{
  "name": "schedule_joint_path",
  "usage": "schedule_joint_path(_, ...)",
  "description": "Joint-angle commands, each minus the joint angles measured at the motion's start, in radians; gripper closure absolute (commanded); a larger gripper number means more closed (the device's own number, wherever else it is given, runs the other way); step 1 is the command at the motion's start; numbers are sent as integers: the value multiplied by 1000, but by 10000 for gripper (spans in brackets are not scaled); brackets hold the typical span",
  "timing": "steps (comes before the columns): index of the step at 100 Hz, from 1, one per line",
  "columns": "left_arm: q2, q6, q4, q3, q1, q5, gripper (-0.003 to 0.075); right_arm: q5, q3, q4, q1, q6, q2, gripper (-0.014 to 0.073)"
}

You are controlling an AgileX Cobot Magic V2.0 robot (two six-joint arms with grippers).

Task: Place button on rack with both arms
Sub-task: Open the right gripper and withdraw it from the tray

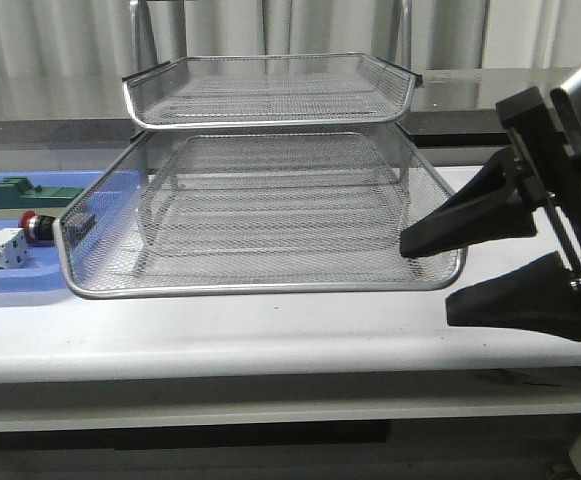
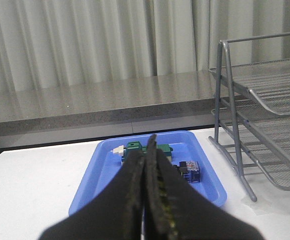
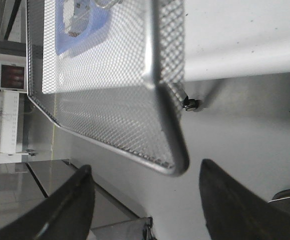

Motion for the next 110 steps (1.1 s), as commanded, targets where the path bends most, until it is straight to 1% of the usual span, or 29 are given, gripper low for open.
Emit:
schedule_joint_path(1, -32, -14, 1, 34, -1, -82, 741, 42, -11, -68, -4, 34, -81, 122)
schedule_joint_path(7, -32, -14, 1, 34, -1, -82, 741, 17, -11, -147, -4, 91, -121, 122)
schedule_joint_path(21, -32, -14, 1, 34, -1, -82, 741, -56, -19, -378, -4, 241, -232, 122)
schedule_joint_path(28, -32, -14, 1, 34, -1, -82, 741, -78, -41, -517, -4, 343, -293, 122)
schedule_joint_path(35, -32, -14, 1, 34, -1, -82, 741, -82, -81, -689, -4, 455, -352, 122)
schedule_joint_path(37, -32, -14, 1, 34, -1, -82, 741, -80, -95, -721, -4, 490, -369, 122)
schedule_joint_path(56, -32, -14, 1, 34, -1, -82, 741, -28, -241, -1180, -4, 815, -494, 122)
schedule_joint_path(70, -32, -14, 1, 34, -1, -82, 741, 50, -323, -1449, -4, 1003, -562, 122)
schedule_joint_path(77, -32, -14, 1, 34, -1, -82, 741, 78, -338, -1553, -4, 1073, -601, 122)
schedule_joint_path(89, -32, -14, 1, 34, -1, -82, 741, 118, -339, -1666, -4, 1153, -678, 125)
schedule_joint_path(101, -32, -14, 1, 34, -1, -82, 741, 149, -339, -1726, -4, 1202, -755, 126)
schedule_joint_path(110, -32, -14, 1, 34, -1, -82, 741, 155, -339, -1731, -4, 1207, -813, 126)
